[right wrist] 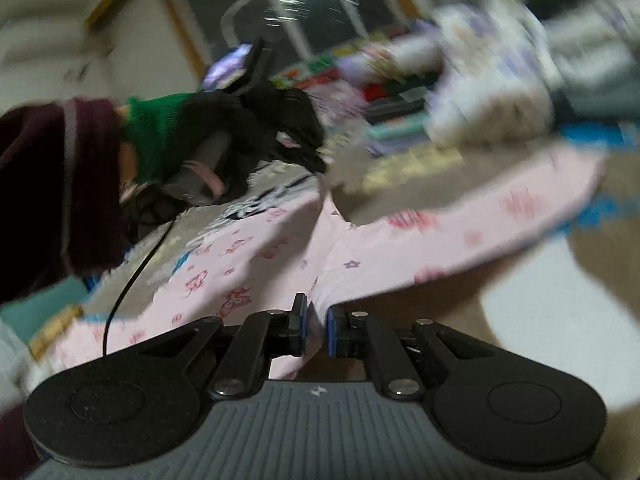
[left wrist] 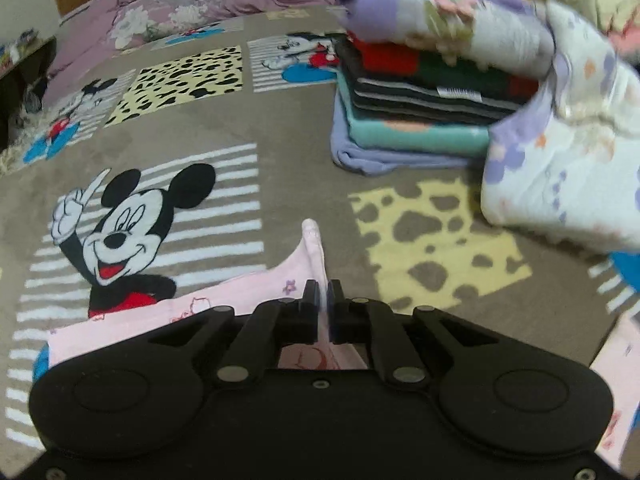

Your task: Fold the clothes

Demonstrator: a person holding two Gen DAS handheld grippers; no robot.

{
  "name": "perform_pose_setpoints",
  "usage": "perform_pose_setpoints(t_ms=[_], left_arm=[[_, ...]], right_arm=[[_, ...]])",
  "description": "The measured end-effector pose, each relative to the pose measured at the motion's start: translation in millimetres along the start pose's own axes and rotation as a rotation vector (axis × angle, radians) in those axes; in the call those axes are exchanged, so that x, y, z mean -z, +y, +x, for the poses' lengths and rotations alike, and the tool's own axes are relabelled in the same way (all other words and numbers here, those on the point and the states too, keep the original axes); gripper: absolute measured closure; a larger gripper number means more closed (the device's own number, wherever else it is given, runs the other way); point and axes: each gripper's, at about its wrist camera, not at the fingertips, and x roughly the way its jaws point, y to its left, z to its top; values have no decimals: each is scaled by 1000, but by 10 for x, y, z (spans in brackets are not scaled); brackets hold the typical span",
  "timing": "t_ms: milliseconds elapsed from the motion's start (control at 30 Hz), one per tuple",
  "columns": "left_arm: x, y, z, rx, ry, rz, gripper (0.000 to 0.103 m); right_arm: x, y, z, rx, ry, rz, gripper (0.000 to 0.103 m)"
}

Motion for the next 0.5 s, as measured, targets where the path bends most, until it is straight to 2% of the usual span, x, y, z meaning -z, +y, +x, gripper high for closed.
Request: perform_pose_setpoints(t_ms=[233, 500], left_arm=[[105, 363, -99, 94, -60, -59, 101], [236, 723, -164, 170, -132, -84, 102]], right_arm=[[83, 470, 23, 7, -30, -351, 92], [242, 795, 164, -12, 5, -588, 92]])
